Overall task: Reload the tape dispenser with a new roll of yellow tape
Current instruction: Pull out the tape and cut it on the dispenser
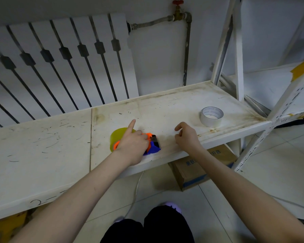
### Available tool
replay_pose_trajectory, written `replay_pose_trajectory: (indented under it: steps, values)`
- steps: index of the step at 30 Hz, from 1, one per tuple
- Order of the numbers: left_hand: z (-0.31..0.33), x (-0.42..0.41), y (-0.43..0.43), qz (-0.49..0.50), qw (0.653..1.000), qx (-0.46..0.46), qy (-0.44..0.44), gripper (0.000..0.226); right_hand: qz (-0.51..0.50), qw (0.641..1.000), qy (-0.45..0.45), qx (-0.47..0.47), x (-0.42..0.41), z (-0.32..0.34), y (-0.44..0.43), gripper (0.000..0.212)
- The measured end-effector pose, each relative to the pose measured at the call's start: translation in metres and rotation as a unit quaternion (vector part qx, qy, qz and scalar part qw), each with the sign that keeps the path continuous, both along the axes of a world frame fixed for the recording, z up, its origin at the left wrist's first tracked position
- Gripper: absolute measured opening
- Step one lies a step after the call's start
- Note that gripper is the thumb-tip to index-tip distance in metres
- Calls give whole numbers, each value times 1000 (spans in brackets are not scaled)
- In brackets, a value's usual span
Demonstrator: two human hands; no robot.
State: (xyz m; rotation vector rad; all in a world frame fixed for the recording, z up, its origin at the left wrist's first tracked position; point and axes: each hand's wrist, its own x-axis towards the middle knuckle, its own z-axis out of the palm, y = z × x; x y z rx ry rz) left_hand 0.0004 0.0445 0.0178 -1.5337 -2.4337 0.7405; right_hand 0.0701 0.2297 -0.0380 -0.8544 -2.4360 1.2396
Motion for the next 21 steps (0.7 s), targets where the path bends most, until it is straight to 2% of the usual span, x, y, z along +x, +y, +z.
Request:
replay_pose_trajectory:
  steps: [9, 15, 21]
  values:
    - [-1, 3, -2, 5, 1000, -27, -2, 29, 20, 999, -7, 38, -4, -6, 0, 21]
    - [-7, 2, -1, 7, 1000, -16, 7, 39, -18, 989, 120, 88, -11, 2, -5, 17]
    - [-7, -2, 4, 9, 997, -56, 61, 55, -15, 997, 55, 59, -23, -10, 0, 15]
